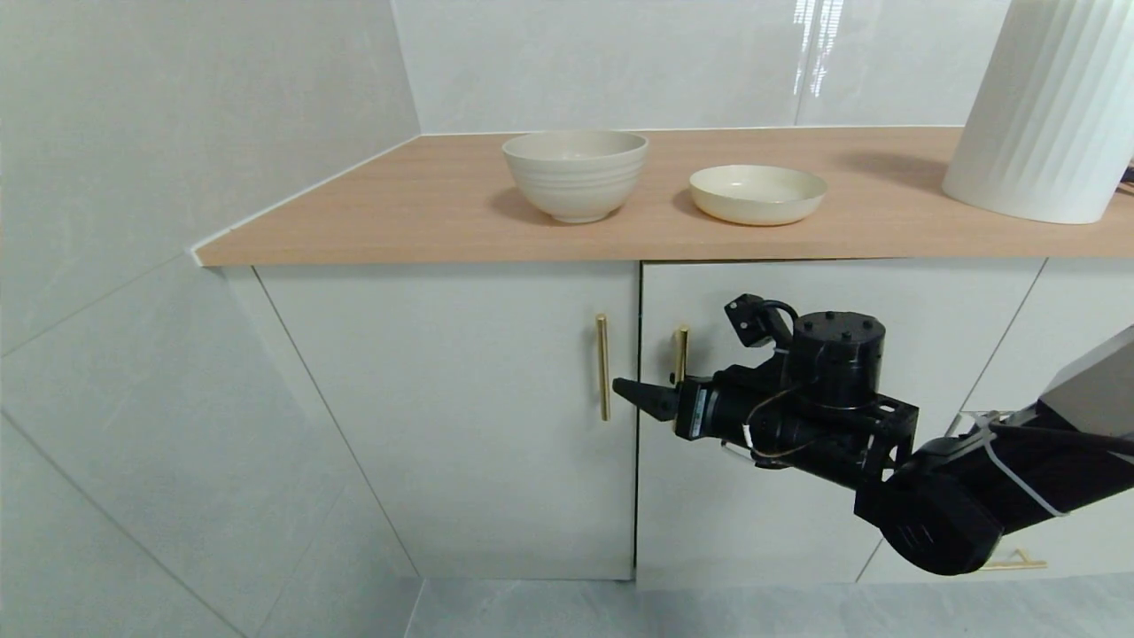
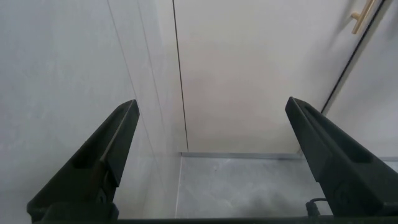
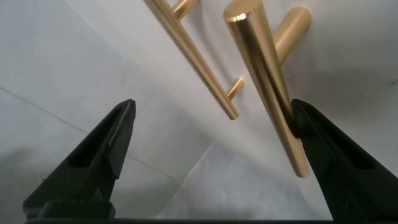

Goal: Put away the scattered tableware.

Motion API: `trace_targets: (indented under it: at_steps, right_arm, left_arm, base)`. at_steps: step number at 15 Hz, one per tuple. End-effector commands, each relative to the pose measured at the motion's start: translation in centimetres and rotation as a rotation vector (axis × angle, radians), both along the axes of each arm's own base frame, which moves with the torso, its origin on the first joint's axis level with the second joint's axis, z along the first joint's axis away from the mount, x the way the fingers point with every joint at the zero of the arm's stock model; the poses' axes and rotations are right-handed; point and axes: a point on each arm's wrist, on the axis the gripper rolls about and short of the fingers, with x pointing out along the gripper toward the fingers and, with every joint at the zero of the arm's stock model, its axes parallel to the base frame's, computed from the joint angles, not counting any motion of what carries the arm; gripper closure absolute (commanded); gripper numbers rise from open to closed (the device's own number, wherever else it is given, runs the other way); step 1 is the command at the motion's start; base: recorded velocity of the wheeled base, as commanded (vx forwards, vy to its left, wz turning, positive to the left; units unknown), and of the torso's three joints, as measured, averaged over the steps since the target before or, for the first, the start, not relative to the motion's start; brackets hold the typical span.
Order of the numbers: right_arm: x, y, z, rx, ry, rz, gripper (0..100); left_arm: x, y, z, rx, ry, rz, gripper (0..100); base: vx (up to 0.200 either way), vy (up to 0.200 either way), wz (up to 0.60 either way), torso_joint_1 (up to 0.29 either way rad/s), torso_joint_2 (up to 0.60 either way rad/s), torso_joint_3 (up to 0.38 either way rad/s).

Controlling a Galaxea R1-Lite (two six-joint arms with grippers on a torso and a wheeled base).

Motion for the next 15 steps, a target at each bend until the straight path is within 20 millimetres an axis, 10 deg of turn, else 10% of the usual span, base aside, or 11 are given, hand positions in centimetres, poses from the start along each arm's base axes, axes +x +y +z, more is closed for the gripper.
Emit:
trace_targets:
  at_steps: [1,15]
  right_arm:
    - [-0.9,-0.6,0.1,0.001,0.005,0.02,0]
    - [-6.3,-5.5,0.1,0.063,0.04,0.427,0]
  left_arm:
    - [0.0,0.0,0.0,0.0,0.0,0.001,0]
    - [0.0,0.0,0.0,0.034,0.002,-0.001,0]
  base:
    - [0.0,0.0,0.0,0.0,0.0,0.0]
    - [0.0,0.0,0.0,0.0,0.0,0.0]
